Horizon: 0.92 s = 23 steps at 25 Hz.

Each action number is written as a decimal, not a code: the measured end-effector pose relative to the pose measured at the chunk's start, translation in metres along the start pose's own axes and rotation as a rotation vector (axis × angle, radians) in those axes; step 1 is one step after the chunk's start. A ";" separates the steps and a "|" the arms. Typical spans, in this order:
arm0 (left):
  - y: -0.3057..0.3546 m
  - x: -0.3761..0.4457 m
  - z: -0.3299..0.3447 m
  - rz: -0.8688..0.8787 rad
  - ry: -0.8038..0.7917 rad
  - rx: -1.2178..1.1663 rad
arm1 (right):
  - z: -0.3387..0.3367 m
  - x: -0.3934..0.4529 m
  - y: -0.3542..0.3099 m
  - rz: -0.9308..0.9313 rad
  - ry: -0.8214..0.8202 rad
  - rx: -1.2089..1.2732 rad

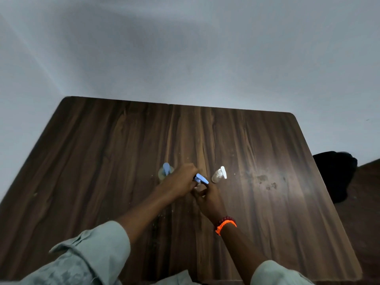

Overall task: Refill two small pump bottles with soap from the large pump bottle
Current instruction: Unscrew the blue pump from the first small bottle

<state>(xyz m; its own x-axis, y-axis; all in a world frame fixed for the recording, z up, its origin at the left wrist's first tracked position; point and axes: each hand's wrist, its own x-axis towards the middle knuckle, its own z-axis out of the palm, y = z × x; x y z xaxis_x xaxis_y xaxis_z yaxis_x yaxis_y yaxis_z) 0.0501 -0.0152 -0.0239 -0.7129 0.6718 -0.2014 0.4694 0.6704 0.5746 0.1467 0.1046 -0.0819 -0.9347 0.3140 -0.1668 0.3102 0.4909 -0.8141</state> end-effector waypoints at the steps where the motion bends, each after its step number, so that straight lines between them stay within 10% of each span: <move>1: -0.001 -0.012 0.008 0.008 0.020 -0.039 | 0.000 -0.010 0.004 -0.014 -0.001 -0.012; 11: 0.005 -0.078 0.057 -0.334 0.394 -0.385 | 0.013 -0.078 -0.003 -0.088 0.004 -0.029; 23: -0.011 -0.110 0.053 -0.229 0.320 -0.831 | 0.000 -0.094 -0.017 -0.142 -0.041 -0.012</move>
<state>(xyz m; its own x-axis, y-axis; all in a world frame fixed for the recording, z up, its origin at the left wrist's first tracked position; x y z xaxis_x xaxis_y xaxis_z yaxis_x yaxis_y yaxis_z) 0.1507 -0.0797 -0.0506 -0.9105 0.3484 -0.2226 -0.1382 0.2510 0.9581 0.2292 0.0671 -0.0523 -0.9756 0.2069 -0.0732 0.1760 0.5382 -0.8242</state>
